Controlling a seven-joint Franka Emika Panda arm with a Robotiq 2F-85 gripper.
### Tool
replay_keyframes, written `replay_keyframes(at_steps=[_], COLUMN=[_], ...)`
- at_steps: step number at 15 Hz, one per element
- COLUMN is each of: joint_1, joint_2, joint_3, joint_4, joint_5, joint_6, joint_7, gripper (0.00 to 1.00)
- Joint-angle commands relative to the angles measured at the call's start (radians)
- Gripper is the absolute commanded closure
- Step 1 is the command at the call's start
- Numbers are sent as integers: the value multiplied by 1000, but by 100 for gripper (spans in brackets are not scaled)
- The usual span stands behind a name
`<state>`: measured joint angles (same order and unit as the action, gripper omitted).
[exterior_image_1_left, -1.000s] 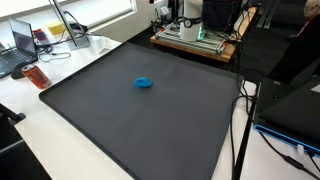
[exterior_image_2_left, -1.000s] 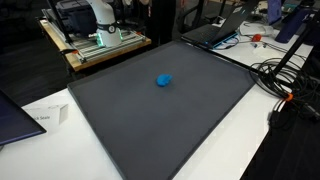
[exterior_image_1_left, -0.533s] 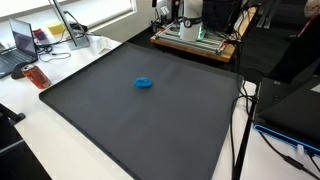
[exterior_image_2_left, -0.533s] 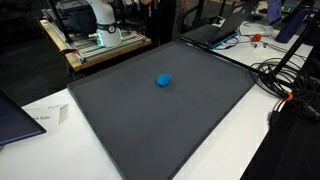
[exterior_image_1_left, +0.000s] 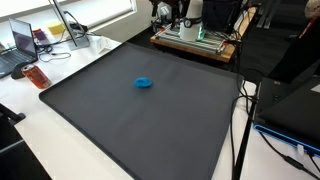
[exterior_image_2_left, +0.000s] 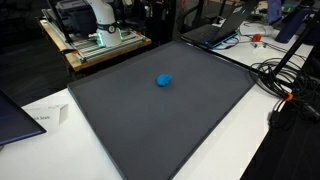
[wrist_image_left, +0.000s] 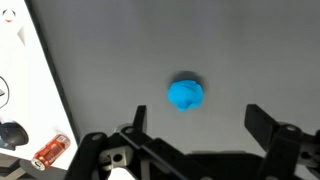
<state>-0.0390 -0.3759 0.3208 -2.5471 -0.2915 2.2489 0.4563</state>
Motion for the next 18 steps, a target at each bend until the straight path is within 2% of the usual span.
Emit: replay_keyframes(at_steps=[1,4,7,15,18], joint_1=[1,39,110,322,389], joint_2=[158,274,390,678,784], joint_3=[46,59,42,-42,-75], joint_4=[122,209,302,558,662], joint_5=[-125,-230,-308,-405,-415], joint_6=[-64,-152,-249,-432,-513], joint_7=[129,235,319,469,485], gripper=[0,0,0,0,0])
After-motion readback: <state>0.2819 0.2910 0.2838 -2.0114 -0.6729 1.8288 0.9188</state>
